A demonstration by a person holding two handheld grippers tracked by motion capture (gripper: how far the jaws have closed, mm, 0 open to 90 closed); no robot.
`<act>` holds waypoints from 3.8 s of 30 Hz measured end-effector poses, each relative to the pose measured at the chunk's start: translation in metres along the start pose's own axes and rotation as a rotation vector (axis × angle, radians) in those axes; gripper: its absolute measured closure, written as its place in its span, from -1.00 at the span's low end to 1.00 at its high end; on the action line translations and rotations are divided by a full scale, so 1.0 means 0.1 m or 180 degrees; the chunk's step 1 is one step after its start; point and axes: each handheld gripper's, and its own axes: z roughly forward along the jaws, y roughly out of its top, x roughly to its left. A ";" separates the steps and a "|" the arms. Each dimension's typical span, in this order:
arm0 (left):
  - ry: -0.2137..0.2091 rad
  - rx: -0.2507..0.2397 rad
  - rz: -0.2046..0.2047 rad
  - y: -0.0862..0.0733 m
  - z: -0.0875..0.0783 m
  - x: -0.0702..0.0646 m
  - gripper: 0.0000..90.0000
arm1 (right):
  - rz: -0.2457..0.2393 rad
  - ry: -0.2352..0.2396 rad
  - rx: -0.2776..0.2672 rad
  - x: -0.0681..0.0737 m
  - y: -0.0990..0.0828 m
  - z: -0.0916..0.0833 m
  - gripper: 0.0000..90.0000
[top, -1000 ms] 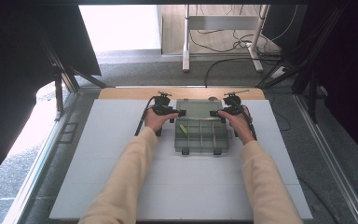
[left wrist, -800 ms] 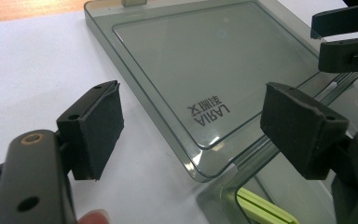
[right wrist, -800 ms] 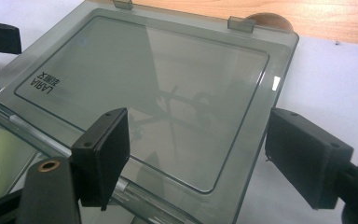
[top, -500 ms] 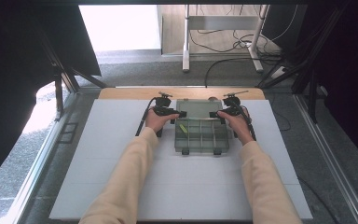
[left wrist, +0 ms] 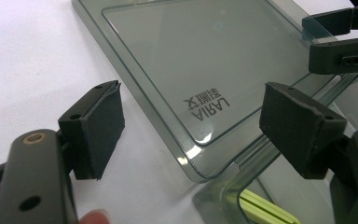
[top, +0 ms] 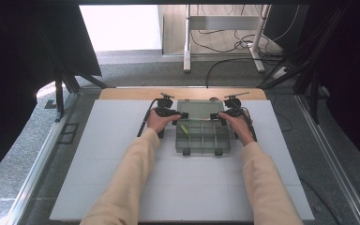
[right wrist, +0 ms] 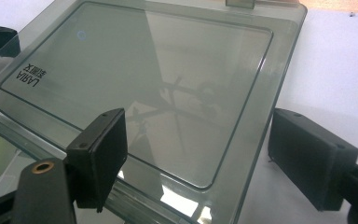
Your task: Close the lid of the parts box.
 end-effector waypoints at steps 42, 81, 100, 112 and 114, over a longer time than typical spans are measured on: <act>-0.0080 0.0099 -0.0168 0.01 0.06 0.01 -0.44 | 0.0090 0.0059 0.0014 -0.03 0.00 0.02 -0.58; -0.0134 0.0052 -0.0148 0.01 0.05 0.00 -0.42 | 0.0390 0.0193 -0.0026 -0.08 0.00 -0.02 -0.43; -0.0144 -0.0088 -0.0061 0.05 -0.04 -0.04 -0.41 | 0.0332 0.0169 -0.0204 -0.03 0.03 -0.13 -0.41; -0.0163 -0.0205 -0.0017 0.08 -0.12 -0.07 -0.40 | 0.0300 0.0173 -0.0334 0.01 0.05 -0.22 -0.41; -0.0159 -0.0219 0.0001 0.08 -0.14 -0.08 -0.39 | 0.0298 0.0185 -0.0351 0.01 0.05 -0.23 -0.40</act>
